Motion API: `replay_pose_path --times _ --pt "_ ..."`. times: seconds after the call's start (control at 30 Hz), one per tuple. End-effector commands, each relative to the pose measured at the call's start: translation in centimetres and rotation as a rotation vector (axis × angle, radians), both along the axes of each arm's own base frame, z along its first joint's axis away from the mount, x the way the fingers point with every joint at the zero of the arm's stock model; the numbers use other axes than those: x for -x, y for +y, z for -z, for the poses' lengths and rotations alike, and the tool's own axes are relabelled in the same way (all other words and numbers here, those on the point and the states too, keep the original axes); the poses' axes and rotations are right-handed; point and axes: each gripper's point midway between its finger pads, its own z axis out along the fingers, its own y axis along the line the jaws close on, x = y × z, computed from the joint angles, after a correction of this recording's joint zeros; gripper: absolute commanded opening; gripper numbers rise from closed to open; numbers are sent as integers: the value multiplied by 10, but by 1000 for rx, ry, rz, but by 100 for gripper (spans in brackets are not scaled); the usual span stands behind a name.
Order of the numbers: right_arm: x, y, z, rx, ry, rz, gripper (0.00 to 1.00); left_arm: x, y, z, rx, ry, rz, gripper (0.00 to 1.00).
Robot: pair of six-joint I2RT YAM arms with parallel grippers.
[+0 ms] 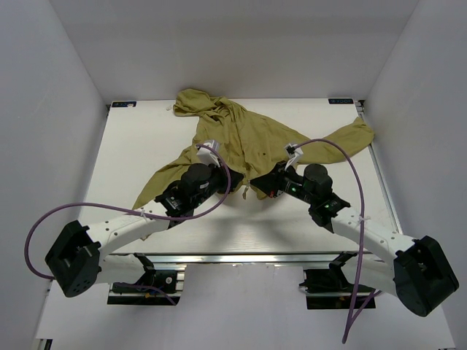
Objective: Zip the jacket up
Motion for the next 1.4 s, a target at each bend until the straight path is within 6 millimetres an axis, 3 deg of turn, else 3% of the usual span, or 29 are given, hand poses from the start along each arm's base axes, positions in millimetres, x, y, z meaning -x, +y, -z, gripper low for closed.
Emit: replay_pose_path --times 0.0,1.37 --pt "-14 3 -31 -41 -93 21 0 5 -3 -6 3 -20 23 0" --pt "-14 7 -35 -52 -110 0 0 9 -3 -5 -1 0 39 0"
